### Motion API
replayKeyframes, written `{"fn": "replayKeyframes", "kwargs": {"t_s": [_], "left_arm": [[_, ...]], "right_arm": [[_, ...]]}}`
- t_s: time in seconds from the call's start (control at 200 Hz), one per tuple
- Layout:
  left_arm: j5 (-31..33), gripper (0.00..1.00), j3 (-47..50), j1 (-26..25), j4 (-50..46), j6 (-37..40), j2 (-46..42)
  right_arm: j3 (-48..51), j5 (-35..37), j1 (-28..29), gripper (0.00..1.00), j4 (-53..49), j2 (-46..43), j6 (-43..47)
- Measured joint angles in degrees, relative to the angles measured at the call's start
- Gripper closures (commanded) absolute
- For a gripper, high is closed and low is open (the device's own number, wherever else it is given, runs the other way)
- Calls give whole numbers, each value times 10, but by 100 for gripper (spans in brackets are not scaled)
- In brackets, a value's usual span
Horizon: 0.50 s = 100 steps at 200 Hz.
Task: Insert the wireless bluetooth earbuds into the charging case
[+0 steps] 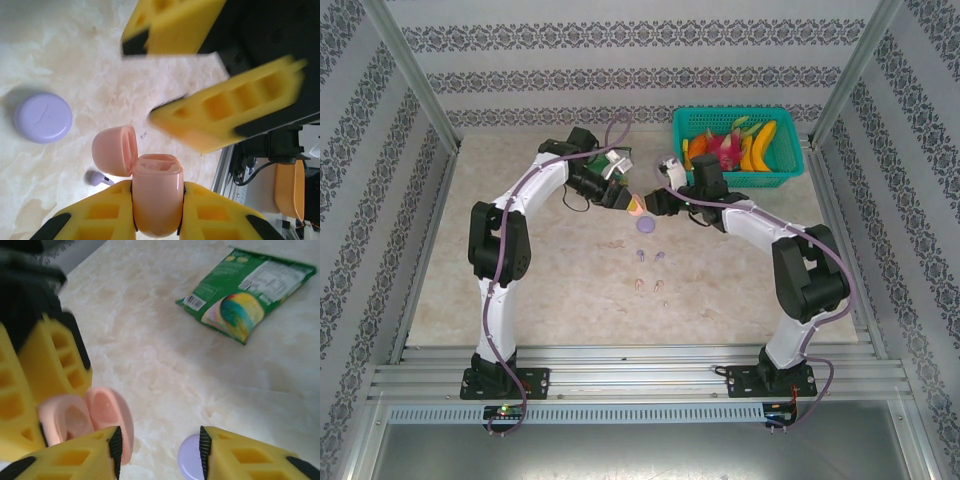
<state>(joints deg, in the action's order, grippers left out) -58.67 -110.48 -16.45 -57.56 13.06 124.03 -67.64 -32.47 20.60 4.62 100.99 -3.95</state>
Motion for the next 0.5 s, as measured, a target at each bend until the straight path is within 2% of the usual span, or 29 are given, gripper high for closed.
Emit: {"fn": "replayKeyframes", "kwargs": {"t_s": [0.135,0.28,0.5], "left_arm": [[7,100,22,0,10,-8,0],[18,100,49,0,42,-31,-10],[57,100,149,-1,158,-94,-94]], "right_arm": [[-26,0,-19,43,-31,-37,-30],[-61,-11,-56,43,-75,-72,-76],[-32,-2,-93,41,-98,-112,-152]]}}
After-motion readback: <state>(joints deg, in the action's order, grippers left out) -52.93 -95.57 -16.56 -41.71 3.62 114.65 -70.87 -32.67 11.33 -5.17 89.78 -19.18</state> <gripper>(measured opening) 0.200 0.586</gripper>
